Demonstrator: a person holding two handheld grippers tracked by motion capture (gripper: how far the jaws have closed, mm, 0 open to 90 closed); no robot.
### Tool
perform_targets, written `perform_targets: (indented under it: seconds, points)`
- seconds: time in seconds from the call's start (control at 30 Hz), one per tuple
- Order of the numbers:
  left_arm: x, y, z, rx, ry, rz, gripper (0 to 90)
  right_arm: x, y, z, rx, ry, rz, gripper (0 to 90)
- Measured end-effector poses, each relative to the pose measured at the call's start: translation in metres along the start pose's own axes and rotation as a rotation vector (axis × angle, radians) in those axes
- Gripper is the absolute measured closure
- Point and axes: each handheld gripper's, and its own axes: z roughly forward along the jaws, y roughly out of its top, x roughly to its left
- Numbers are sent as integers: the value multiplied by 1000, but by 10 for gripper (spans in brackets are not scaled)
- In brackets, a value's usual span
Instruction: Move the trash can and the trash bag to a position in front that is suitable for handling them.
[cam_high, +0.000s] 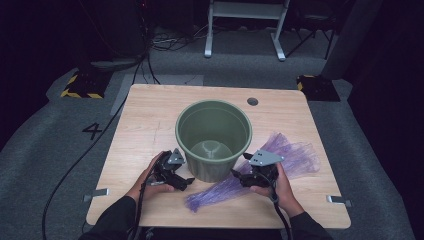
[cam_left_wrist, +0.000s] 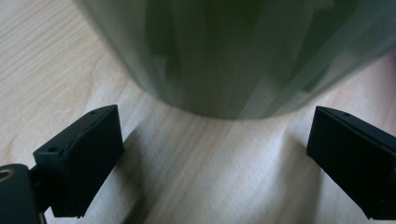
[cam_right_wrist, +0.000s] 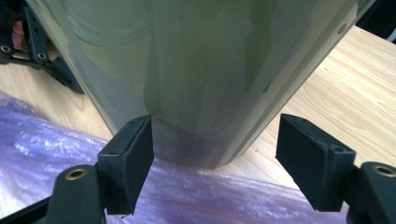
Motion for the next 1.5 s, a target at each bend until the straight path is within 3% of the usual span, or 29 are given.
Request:
perform_targets:
  seconds: [0.1, 0.27, 0.43, 0.73, 0.87, 1.0, 1.1, 1.27, 1.5]
  points:
    - [2, 4, 4, 1, -4, -1, 30, -1, 2, 4, -4, 3, 0, 284]
    - [5, 11, 9, 2, 5, -5, 44, -7, 5, 9, 1, -41, 19, 288]
    - [5, 19, 17, -2, 9, -9, 50, -15, 4, -1, -11, -68, 31, 292]
    - [4, 24, 21, 13, 5, -17, 41, -19, -15, -42, -35, 21, 8, 229]
    - [4, 14, 11, 20, -6, 1, 40, -12, -27, -46, -15, 40, 8, 228]
    - [5, -4, -6, 23, -18, -1, 35, -6, -42, -32, 45, 48, -9, 236]
    - [3, -20, -19, -1, -18, 3, 37, -12, -53, -22, 64, 50, 19, 236]
    - [-3, -48, -45, -4, 2, -15, 40, -25, -62, -12, 85, -10, 72, 226]
    - [-11, -65, -61, -9, 51, -66, 53, -32, -65, -4, 116, -11, 94, 264]
